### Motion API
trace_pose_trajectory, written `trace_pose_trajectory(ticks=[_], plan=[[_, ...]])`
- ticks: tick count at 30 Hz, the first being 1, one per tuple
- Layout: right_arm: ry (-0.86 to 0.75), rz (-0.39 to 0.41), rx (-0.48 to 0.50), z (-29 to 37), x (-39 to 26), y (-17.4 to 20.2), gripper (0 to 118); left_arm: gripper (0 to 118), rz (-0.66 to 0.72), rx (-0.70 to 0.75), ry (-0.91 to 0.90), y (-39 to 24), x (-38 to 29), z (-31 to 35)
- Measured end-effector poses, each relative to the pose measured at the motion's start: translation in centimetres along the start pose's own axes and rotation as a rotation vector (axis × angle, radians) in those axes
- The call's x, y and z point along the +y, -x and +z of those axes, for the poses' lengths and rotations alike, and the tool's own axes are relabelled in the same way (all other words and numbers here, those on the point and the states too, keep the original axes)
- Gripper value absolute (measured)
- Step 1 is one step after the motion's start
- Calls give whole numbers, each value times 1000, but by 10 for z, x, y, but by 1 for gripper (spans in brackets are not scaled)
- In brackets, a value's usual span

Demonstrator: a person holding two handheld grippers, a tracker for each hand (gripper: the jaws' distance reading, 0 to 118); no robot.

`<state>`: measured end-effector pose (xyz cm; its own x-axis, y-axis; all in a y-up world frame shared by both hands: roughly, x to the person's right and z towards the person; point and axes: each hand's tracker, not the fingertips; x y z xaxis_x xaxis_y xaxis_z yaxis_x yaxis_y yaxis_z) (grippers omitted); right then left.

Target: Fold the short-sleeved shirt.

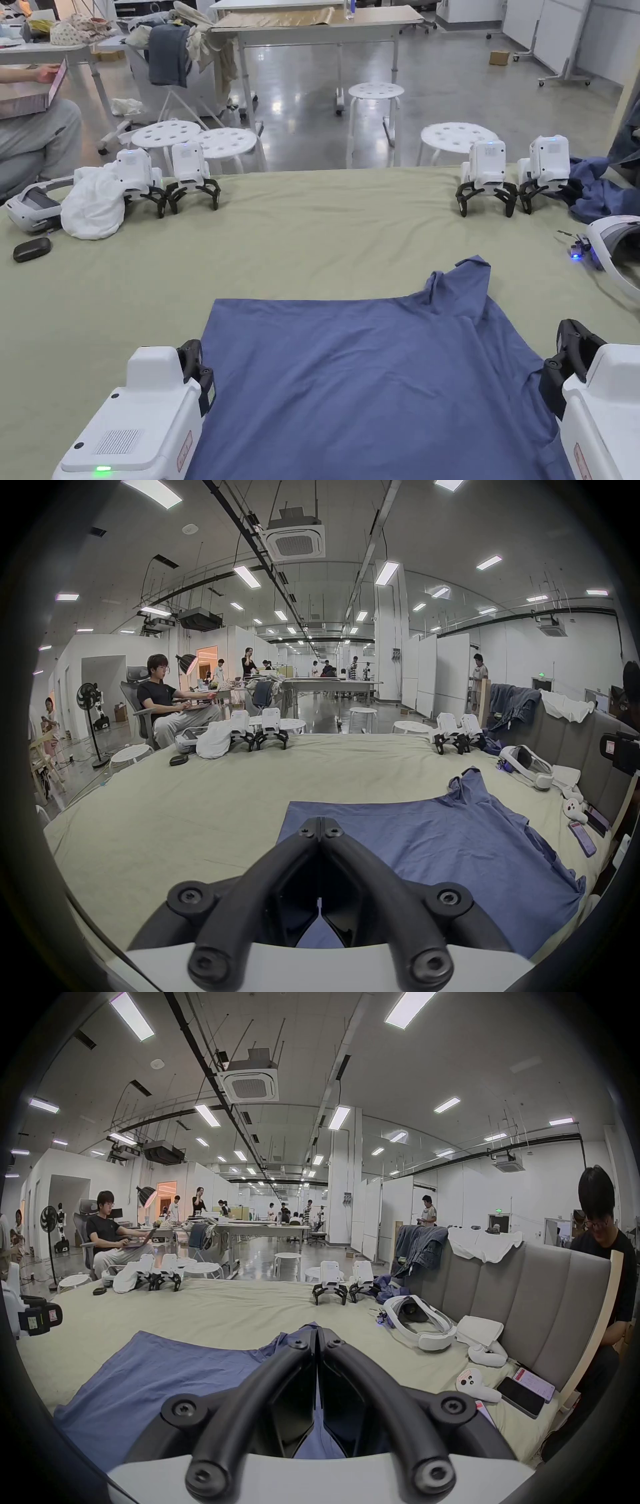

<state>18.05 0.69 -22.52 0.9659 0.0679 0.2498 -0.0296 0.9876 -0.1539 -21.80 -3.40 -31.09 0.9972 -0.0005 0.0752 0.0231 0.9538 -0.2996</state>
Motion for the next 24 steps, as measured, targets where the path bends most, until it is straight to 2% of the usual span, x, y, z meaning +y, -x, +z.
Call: trace_pose_trajectory(ticks=[8,14,20,24], plan=[[5,4,4,-5,1,1,4,0,1,-2,14,3,5,-7],[13,9,10,-23,4,2,4,0,-24,-19,115,2,29,-39],[20,16,15,-58,9,7,4,0,2,-56,255,16,61,-114],[32,13,20,-90,10,13,4,0,71,-92,370,30,73,-184]])
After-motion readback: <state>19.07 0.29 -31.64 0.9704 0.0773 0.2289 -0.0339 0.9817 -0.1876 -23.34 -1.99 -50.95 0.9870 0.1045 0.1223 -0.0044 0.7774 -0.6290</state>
